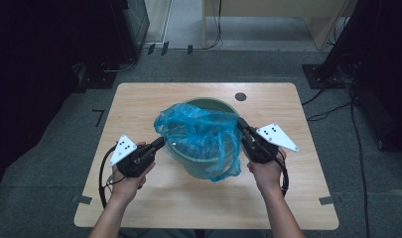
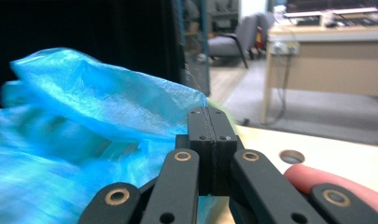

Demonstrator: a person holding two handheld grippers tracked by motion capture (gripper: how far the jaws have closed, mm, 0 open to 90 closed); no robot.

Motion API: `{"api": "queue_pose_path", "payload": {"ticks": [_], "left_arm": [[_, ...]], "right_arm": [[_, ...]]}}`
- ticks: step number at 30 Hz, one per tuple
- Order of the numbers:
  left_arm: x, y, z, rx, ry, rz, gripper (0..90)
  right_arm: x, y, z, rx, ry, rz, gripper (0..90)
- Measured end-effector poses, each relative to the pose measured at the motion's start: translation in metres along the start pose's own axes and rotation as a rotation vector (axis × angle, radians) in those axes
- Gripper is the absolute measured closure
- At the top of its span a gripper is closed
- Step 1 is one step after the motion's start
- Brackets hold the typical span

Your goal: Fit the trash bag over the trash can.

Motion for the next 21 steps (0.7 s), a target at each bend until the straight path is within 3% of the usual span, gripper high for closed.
{"api": "queue_pose_path", "payload": {"ticks": [2, 7, 9, 12, 13, 16, 21], "left_arm": [[-0.005, -0.006, -0.003, -0.024, 0.036, 0.002, 90.0], [-0.015, -0.019, -0.011, -0.069, 0.079, 0.032, 90.0], [-0.017, -0.026, -0.015, -0.104, 0.112, 0.006, 90.0], [-0.018, -0.040, -0.021, -0.140, 0.121, 0.009, 90.0], [-0.019, -0.044, -0.023, -0.142, 0.120, 0.011, 90.0], [-0.018, -0.047, -0.025, -0.133, 0.122, 0.025, 90.0], [-0.016, -0.045, -0.029, -0.146, 0.132, 0.034, 90.0]], "right_arm": [[0.011, -0.002, -0.002, -0.009, -0.024, -0.015, 90.0], [0.031, -0.011, -0.008, -0.040, -0.062, -0.055, 90.0], [0.039, -0.023, -0.014, -0.072, -0.076, -0.074, 90.0], [0.042, -0.035, -0.018, -0.103, -0.081, -0.081, 90.0], [0.042, -0.048, -0.021, -0.123, -0.069, -0.086, 90.0], [0.041, -0.055, -0.022, -0.107, -0.040, -0.101, 90.0], [0.038, -0.050, -0.026, -0.092, -0.058, -0.117, 90.0]]}}
Point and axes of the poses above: each handheld gripper's, and its own axes: z roughly backward along the jaws, y roughly out of its top, x roughly to its right, the point moved 3 cm from there along -z, roughly forward along the jaws
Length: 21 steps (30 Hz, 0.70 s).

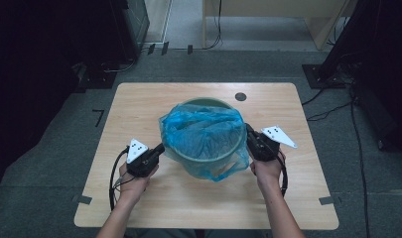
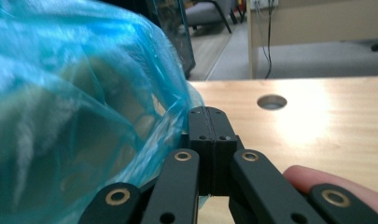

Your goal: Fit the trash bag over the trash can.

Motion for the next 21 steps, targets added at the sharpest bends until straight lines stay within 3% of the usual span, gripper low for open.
{"api": "queue_pose_path", "payload": {"ticks": [2, 6, 8, 10, 15, 19, 21], "left_arm": [[0.001, -0.001, -0.002, -0.002, -0.004, 0.004, 90.0], [0.009, -0.003, -0.005, -0.003, -0.071, 0.016, 90.0], [0.017, -0.004, -0.005, -0.001, -0.108, -0.016, 90.0], [0.020, -0.004, -0.003, -0.005, -0.112, -0.038, 90.0], [0.019, -0.006, 0.006, 0.001, -0.160, -0.042, 90.0], [0.017, -0.010, 0.023, 0.012, -0.215, -0.121, 90.0], [0.014, -0.011, 0.026, 0.009, -0.209, -0.150, 90.0]], "right_arm": [[-0.002, 0.001, -0.004, -0.008, 0.009, 0.009, 90.0], [-0.009, -0.003, -0.008, -0.016, 0.045, 0.021, 90.0], [-0.015, -0.005, -0.007, -0.016, 0.048, 0.036, 90.0], [-0.017, -0.007, -0.005, -0.016, 0.053, 0.033, 90.0], [-0.023, -0.017, 0.012, -0.002, 0.074, 0.034, 90.0], [-0.031, -0.023, 0.032, -0.012, 0.102, 0.080, 90.0], [-0.034, -0.024, 0.041, -0.019, 0.126, 0.130, 90.0]]}}
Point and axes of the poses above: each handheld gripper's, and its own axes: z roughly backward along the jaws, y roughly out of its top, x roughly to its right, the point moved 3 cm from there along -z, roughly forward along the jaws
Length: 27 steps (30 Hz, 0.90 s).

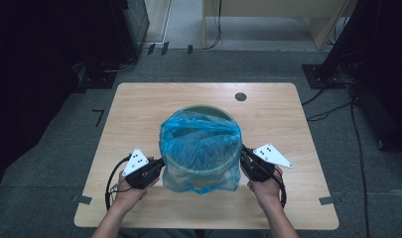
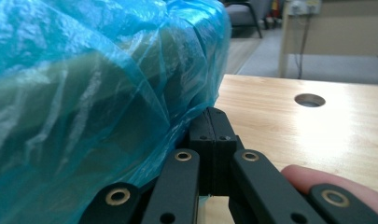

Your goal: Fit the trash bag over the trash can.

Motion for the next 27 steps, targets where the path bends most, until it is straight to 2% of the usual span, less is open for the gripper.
{"api": "queue_pose_path", "payload": {"ticks": [1, 3, 4, 6, 9, 10, 12, 13, 15, 17, 20, 25, 27], "left_arm": [[-0.002, 0.000, 0.000, -0.010, 0.031, 0.005, 90.0], [-0.010, 0.002, -0.004, -0.018, 0.092, 0.052, 88.4], [-0.015, 0.004, -0.005, -0.009, 0.117, 0.082, 88.1], [-0.022, 0.010, -0.007, 0.019, 0.139, 0.145, 88.4], [-0.029, 0.018, -0.009, 0.050, 0.166, 0.214, 88.2], [-0.031, 0.019, -0.011, 0.051, 0.182, 0.238, 88.1], [-0.033, 0.018, -0.015, 0.029, 0.183, 0.283, 88.4], [-0.033, 0.015, -0.019, -0.002, 0.188, 0.282, 88.6], [-0.030, 0.007, -0.026, -0.052, 0.166, 0.285, 89.5], [-0.024, 0.002, -0.029, -0.055, 0.150, 0.276, 90.0], [-0.020, 0.003, -0.030, -0.073, 0.152, 0.275, 90.0], [-0.016, 0.006, -0.032, -0.124, 0.150, 0.273, 90.0], [-0.013, 0.005, -0.030, -0.120, 0.132, 0.257, 90.0]], "right_arm": [[-0.001, 0.001, 0.002, 0.002, 0.003, 0.027, 90.0], [0.000, 0.006, 0.001, 0.008, -0.015, 0.055, 90.0], [0.002, 0.010, 0.000, 0.015, -0.022, 0.049, 90.0], [0.007, 0.020, -0.006, 0.040, -0.042, 0.030, 90.0], [0.015, 0.035, -0.017, 0.055, -0.079, 0.037, 90.0], [0.018, 0.038, -0.020, 0.057, -0.085, 0.025, 90.0], [0.022, 0.038, -0.028, 0.041, -0.099, 0.011, 90.0], [0.024, 0.035, -0.033, 0.014, -0.099, 0.007, 90.0], [0.025, 0.022, -0.043, -0.049, -0.108, 0.004, 90.0], [0.023, 0.008, -0.049, -0.076, -0.093, -0.005, 90.0], [0.018, 0.002, -0.048, -0.060, -0.080, -0.024, 90.0], [0.015, 0.004, -0.046, -0.085, -0.071, -0.054, 90.0], [0.012, 0.003, -0.039, -0.075, -0.084, -0.008, 90.0]]}}
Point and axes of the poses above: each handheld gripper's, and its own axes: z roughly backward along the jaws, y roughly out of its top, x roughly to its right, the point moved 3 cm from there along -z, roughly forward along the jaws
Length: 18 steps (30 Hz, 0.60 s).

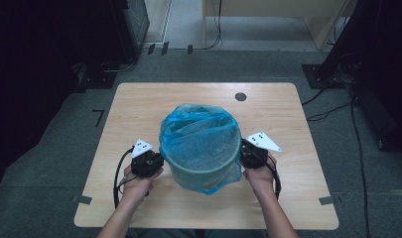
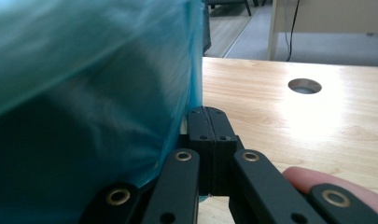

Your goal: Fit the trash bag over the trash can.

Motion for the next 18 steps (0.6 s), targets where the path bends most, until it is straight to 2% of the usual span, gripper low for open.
{"api": "queue_pose_path", "payload": {"ticks": [3, 4, 6, 8, 9, 10, 11, 12, 15, 16, 18], "left_arm": [[0.005, -0.006, 0.005, 0.022, -0.014, -0.037, 90.0], [0.006, -0.009, 0.006, 0.038, -0.043, -0.043, 90.0], [0.010, -0.015, 0.008, 0.056, -0.044, -0.063, 90.0], [0.012, -0.021, 0.008, 0.044, -0.068, -0.078, 90.0], [0.014, -0.026, 0.008, 0.021, -0.069, -0.109, 90.0], [0.014, -0.030, 0.006, -0.006, -0.050, -0.140, 90.0], [0.013, -0.033, 0.005, -0.022, -0.028, -0.149, 90.0], [0.010, -0.036, 0.003, -0.043, -0.008, -0.140, 90.0], [-0.003, -0.036, 0.000, -0.057, 0.027, -0.047, 89.7], [-0.005, -0.034, 0.000, -0.059, 0.034, -0.022, 89.7], [-0.004, -0.031, 0.000, -0.047, 0.050, -0.006, 86.2]], "right_arm": [[0.001, 0.000, 0.004, 0.003, -0.008, 0.018, 90.0], [0.003, 0.000, 0.005, 0.003, -0.015, 0.018, 90.0], [0.009, 0.001, 0.005, 0.015, -0.018, -0.002, 90.0], [0.011, 0.003, 0.005, 0.027, -0.014, -0.010, 90.0], [0.012, 0.005, 0.006, 0.046, -0.020, -0.010, 90.0], [0.012, 0.009, 0.009, 0.090, -0.025, -0.005, 90.0], [0.011, 0.014, 0.013, 0.125, -0.013, -0.005, 90.0], [0.011, 0.021, 0.017, 0.151, -0.027, 0.004, 90.0], [0.013, 0.028, 0.016, 0.145, -0.036, 0.014, 90.0], [0.014, 0.029, 0.014, 0.129, -0.044, 0.017, 90.0], [0.014, 0.028, 0.007, 0.083, -0.035, 0.021, 90.0]]}}
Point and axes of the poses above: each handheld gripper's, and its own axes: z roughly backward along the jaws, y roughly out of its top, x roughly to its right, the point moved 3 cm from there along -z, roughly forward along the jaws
